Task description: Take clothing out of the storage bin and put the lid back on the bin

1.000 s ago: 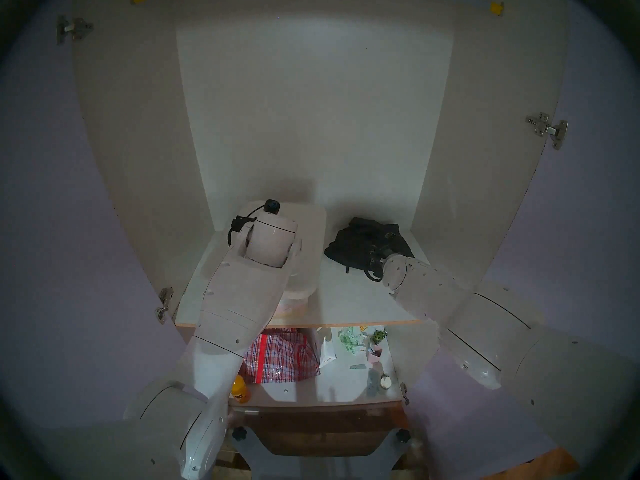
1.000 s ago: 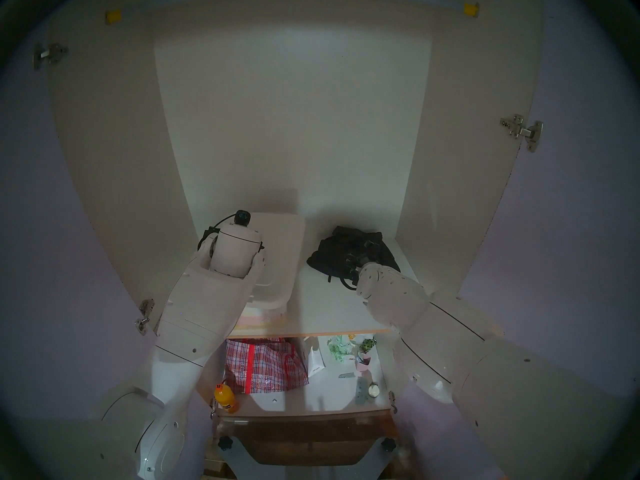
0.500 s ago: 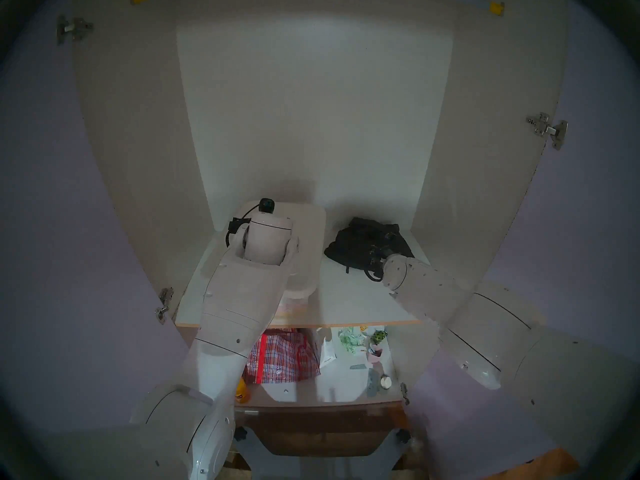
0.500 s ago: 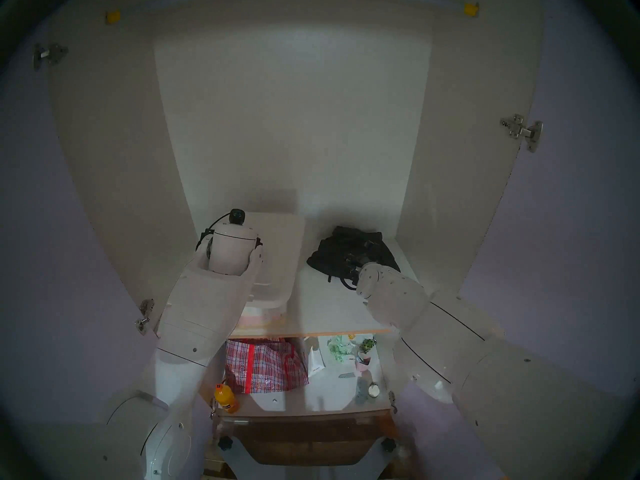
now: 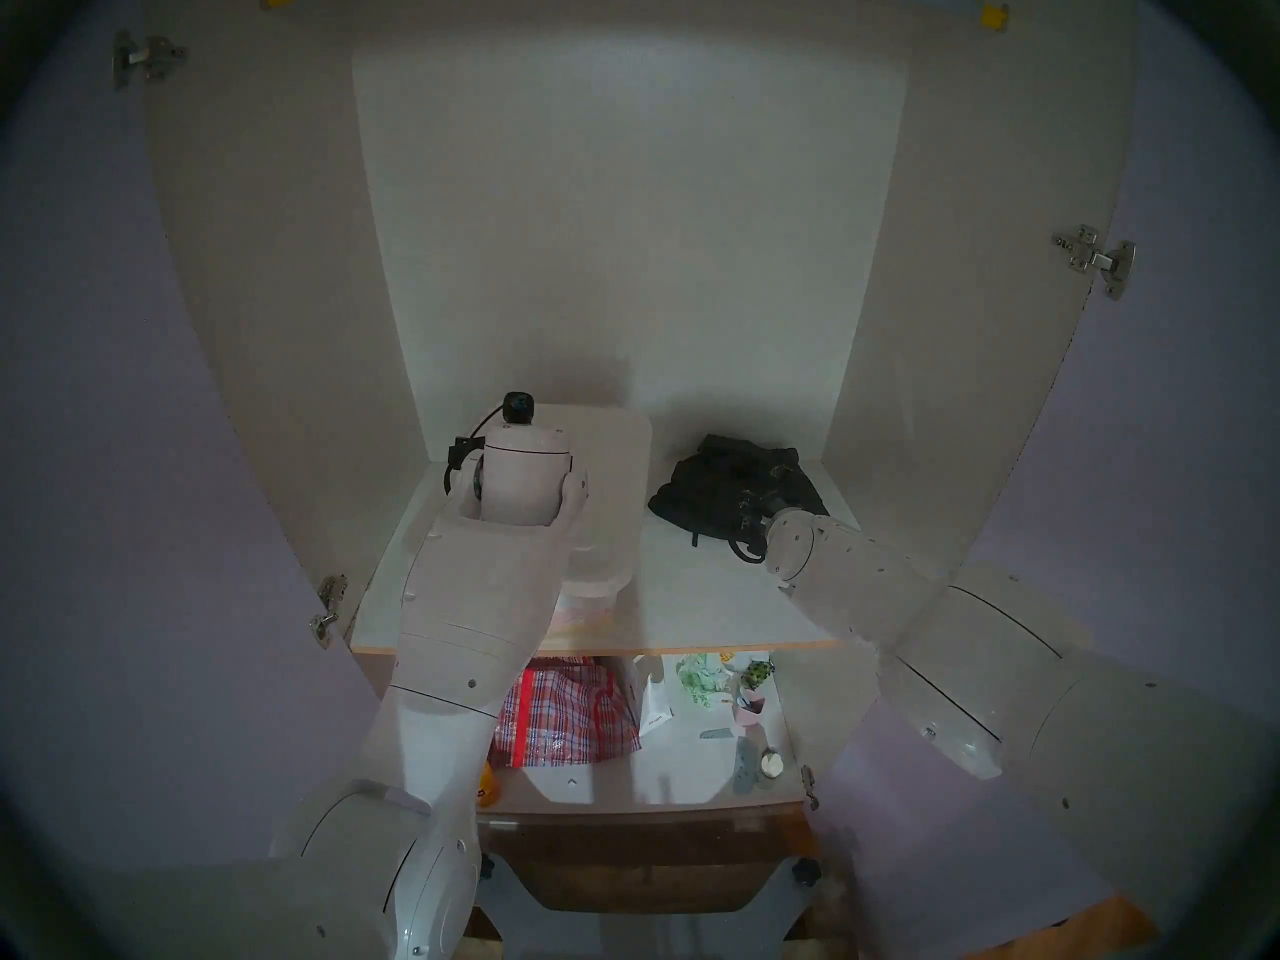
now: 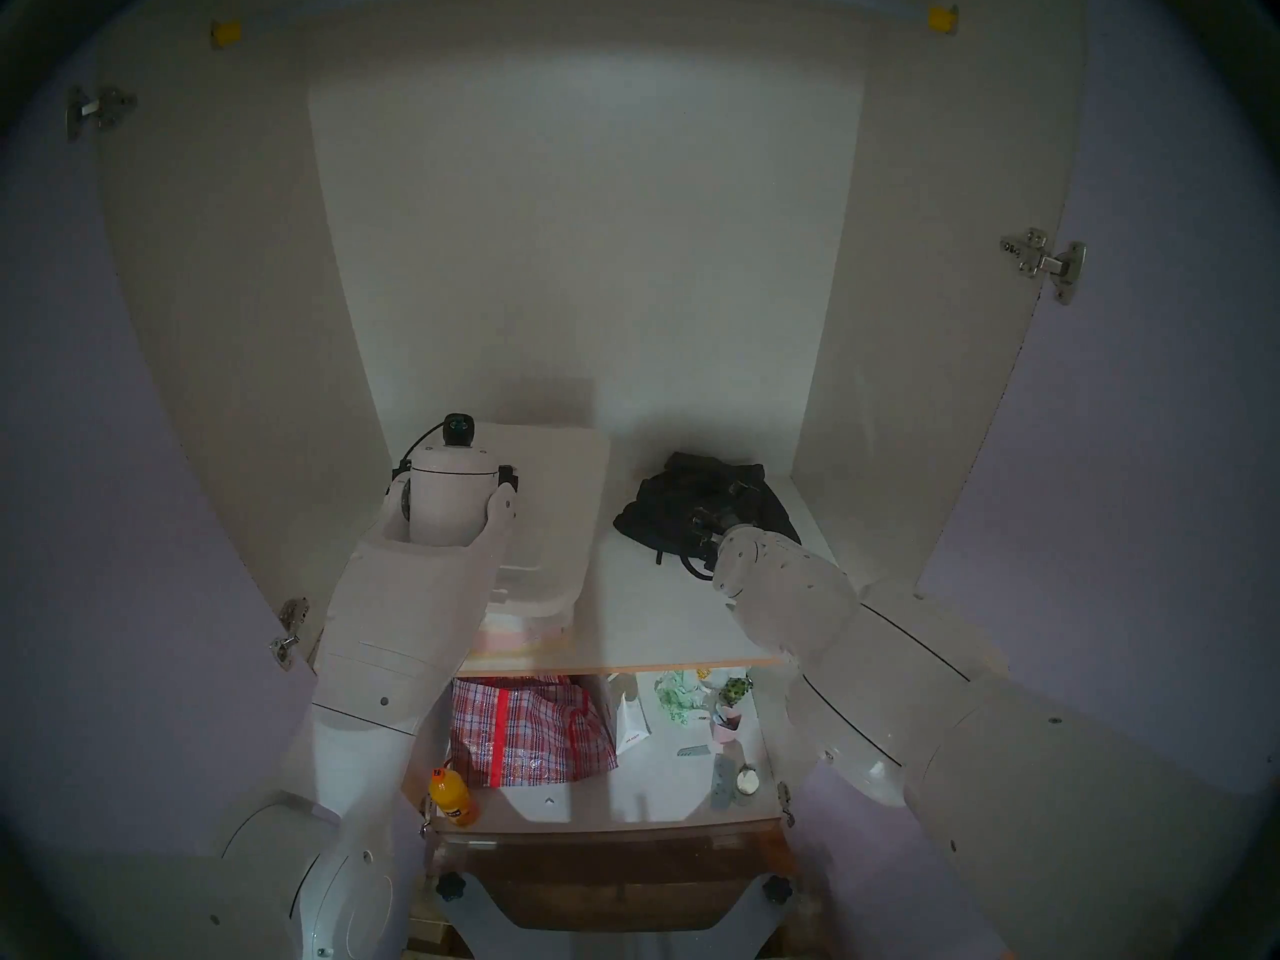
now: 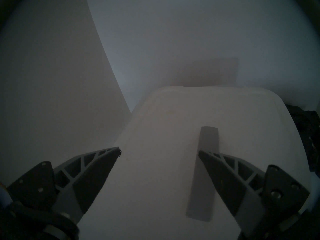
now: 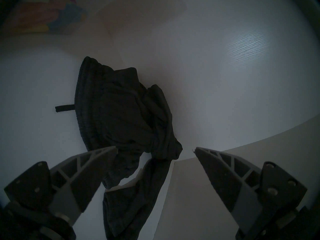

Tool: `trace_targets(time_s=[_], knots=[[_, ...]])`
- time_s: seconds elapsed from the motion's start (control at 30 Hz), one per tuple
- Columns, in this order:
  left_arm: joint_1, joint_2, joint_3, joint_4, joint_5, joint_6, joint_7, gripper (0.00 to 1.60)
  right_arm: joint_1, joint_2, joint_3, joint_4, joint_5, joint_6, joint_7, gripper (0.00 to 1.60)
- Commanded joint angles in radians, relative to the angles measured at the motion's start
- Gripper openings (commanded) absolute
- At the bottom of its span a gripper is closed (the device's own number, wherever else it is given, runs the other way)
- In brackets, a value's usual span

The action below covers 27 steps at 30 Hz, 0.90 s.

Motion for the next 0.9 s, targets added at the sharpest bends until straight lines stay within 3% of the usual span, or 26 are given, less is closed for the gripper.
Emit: trace_targets(time_s=[0.0, 0.87], knots=[[-0.013, -0.027, -0.017, -0.041, -0.024, -0.055, -0.008, 1.6, 0.027, -0.002, 0.002, -0.014, 0.0, 0.001, -0.012, 1.6], [0.014, -0.074, -0.076, -0.014, -0.115, -0.151, -0.015, 1.6, 0.027, -0.002, 0.016, -0.015, -0.014, 0.002, -0.013, 1.6]])
